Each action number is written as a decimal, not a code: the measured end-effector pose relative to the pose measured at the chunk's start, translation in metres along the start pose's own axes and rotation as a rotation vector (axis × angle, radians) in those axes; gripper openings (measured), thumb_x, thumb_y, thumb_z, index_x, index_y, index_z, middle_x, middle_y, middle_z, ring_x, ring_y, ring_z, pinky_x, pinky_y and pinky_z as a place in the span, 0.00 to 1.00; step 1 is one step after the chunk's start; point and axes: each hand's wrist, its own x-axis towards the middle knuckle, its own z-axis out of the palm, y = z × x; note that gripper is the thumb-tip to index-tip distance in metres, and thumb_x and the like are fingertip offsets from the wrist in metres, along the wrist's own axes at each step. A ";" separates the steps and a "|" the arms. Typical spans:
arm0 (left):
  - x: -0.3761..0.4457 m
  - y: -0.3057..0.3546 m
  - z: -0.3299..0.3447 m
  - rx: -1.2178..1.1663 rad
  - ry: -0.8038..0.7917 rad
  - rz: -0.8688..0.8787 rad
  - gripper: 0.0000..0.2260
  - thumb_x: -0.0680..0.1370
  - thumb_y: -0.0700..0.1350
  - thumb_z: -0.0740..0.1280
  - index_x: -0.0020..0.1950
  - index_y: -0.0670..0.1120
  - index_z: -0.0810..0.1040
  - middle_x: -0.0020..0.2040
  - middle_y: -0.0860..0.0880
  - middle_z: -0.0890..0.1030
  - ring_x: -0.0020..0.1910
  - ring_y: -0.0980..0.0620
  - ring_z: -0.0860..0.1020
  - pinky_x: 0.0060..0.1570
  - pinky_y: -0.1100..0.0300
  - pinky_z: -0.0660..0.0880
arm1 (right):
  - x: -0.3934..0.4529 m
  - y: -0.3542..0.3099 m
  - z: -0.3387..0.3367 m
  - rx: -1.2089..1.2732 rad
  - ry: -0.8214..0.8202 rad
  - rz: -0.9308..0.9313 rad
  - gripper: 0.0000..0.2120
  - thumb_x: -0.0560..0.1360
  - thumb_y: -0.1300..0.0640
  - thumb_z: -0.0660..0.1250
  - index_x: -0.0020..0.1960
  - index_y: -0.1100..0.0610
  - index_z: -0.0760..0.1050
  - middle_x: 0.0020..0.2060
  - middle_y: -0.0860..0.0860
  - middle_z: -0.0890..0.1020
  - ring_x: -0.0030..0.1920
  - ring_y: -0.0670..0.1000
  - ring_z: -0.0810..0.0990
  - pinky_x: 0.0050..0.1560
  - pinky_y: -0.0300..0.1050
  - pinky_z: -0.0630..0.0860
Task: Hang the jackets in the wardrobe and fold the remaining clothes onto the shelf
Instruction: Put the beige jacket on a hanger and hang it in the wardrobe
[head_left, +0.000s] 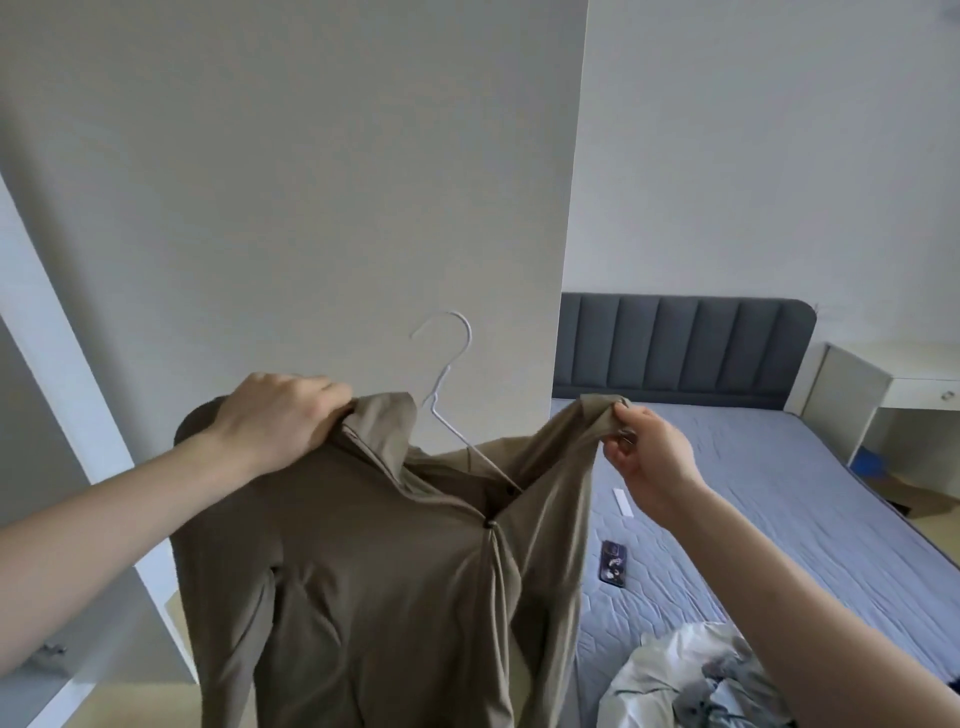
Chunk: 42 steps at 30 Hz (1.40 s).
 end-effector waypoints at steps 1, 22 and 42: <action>0.000 0.009 0.004 -0.004 -0.024 0.010 0.11 0.76 0.49 0.59 0.39 0.47 0.78 0.32 0.48 0.80 0.26 0.41 0.79 0.23 0.57 0.70 | -0.002 -0.004 0.010 -0.031 -0.043 -0.008 0.09 0.82 0.62 0.65 0.42 0.58 0.76 0.33 0.53 0.79 0.30 0.46 0.79 0.29 0.36 0.77; -0.012 0.082 0.055 -0.552 -0.071 -0.619 0.14 0.78 0.53 0.56 0.35 0.49 0.68 0.30 0.52 0.74 0.32 0.46 0.72 0.30 0.56 0.61 | -0.069 0.010 0.082 -1.017 -0.852 -0.077 0.07 0.80 0.60 0.70 0.45 0.54 0.73 0.36 0.46 0.76 0.38 0.49 0.81 0.47 0.55 0.85; -0.034 0.043 0.050 -0.491 -0.163 -0.772 0.13 0.81 0.47 0.60 0.36 0.49 0.71 0.32 0.52 0.76 0.33 0.51 0.73 0.35 0.55 0.70 | 0.090 0.018 0.072 -1.394 -0.850 -0.565 0.17 0.79 0.63 0.62 0.42 0.43 0.80 0.34 0.36 0.82 0.40 0.37 0.79 0.40 0.32 0.72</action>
